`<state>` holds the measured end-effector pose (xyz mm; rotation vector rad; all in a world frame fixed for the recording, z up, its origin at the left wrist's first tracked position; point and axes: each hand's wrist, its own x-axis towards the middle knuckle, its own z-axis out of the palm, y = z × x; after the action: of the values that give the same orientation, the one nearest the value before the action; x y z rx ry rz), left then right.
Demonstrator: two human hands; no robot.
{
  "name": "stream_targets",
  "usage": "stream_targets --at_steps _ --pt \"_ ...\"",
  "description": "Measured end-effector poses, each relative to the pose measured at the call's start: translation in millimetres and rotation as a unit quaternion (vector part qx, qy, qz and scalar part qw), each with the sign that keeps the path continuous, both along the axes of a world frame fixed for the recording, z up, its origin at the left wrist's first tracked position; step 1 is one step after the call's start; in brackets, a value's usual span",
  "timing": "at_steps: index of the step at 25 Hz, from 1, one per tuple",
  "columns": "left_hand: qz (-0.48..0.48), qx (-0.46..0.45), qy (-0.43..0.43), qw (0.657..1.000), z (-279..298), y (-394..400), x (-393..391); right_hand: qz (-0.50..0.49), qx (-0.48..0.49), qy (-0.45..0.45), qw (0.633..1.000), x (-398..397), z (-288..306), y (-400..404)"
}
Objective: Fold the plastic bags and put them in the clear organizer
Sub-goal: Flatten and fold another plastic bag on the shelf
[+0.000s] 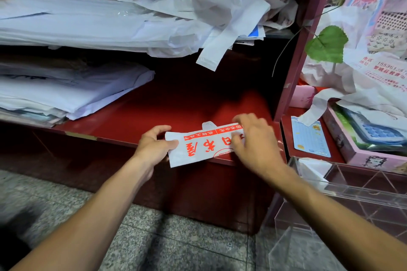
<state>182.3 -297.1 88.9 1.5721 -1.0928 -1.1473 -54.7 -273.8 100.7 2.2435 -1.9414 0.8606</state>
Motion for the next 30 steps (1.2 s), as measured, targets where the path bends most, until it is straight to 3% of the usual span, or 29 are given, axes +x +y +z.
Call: stream_targets --at_steps 5,8,11,15,18,21,22,25,27,30 --pt "0.091 -0.024 0.037 0.995 0 6 -18 0.216 0.037 0.151 0.964 37 -22 30" --pt "0.056 -0.025 0.018 0.998 -2 14 -28 0.168 0.033 0.202 0.964 36 -29 26" --pt "0.0 -0.061 -0.173 0.983 -5 18 -26 0.1 0.004 0.244 0.965 24 -39 29" --pt "-0.085 -0.058 -0.118 0.988 -1 30 -28 0.129 -0.102 0.276 0.947 14 -46 35" --pt "-0.175 -0.054 -0.096 0.978 3 35 -27 0.127 -0.127 0.29 0.94 18 -48 37" --pt "-0.182 -0.077 -0.156 0.968 -6 28 -15 0.114 -0.132 0.223 0.959 15 -46 35" --pt "-0.175 -0.115 -0.234 0.95 -10 25 -10 0.121 -0.122 0.189 0.967 11 -45 35" --pt "-0.237 -0.233 -0.455 0.826 -17 25 0 0.164 -0.056 0.079 0.982 -4 -42 36" --pt "-0.286 -0.254 -0.495 0.78 -20 26 -3 0.18 -0.018 0.035 0.983 -15 -40 36" --pt "-0.311 -0.295 -0.486 0.761 -27 24 -12 0.19 0.002 0.019 0.982 -24 -37 35"
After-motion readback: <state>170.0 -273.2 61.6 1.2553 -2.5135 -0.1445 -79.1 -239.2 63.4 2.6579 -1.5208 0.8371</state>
